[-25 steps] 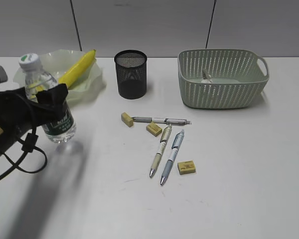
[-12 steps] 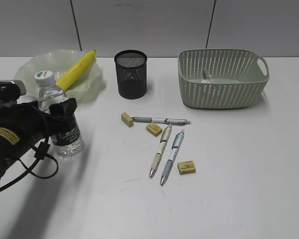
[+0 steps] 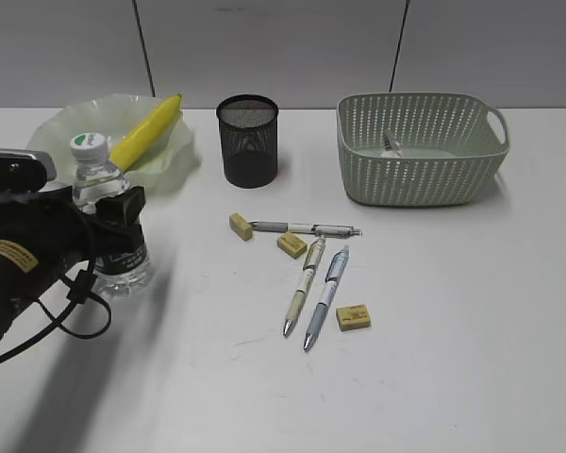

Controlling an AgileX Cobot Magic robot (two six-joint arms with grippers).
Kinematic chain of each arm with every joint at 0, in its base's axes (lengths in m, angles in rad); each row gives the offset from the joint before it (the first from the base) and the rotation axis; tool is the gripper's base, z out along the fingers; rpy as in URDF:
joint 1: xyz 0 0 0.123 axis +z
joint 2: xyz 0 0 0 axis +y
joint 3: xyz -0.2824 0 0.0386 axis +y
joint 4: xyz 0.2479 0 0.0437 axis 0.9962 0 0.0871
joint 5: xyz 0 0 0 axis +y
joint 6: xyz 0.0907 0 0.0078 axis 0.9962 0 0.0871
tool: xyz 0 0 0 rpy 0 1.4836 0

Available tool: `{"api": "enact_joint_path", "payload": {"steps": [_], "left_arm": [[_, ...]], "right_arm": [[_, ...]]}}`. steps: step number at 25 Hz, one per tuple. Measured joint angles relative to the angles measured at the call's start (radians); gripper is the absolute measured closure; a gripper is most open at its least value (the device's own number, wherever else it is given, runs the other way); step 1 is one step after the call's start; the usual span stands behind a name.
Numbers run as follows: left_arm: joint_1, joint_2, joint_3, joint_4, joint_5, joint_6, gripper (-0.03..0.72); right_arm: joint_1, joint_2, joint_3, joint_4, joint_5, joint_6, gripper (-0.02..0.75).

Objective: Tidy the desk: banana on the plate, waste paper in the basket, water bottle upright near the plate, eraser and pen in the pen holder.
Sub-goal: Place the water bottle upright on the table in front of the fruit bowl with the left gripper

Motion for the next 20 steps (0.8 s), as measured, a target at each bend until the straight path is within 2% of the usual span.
{"api": "enact_joint_path", "payload": {"steps": [2,6,10,16,20], "left_arm": [[0.0,0.0,0.0,-0.004,0.0,0.001,0.169],[0.0,-0.02,-0.001,-0.004,-0.02,0.001,0.08],[0.0,-0.073,-0.002,-0.004,0.004,0.002,0.061],[0.0,-0.212,-0.002,-0.002,0.235,0.005,0.062],[0.0,-0.35,-0.001,-0.001,0.384,0.052,0.064]], "right_arm": [[0.0,0.0,0.0,0.0,0.0,0.0,0.169],[0.0,0.0,0.0,0.0,0.0,0.0,0.169],[0.0,0.0,0.0,0.0,0.0,0.0,0.169],[0.0,0.0,0.0,0.0,0.0,0.0,0.169],[0.0,0.0,0.0,0.0,0.0,0.0,0.169]]}}
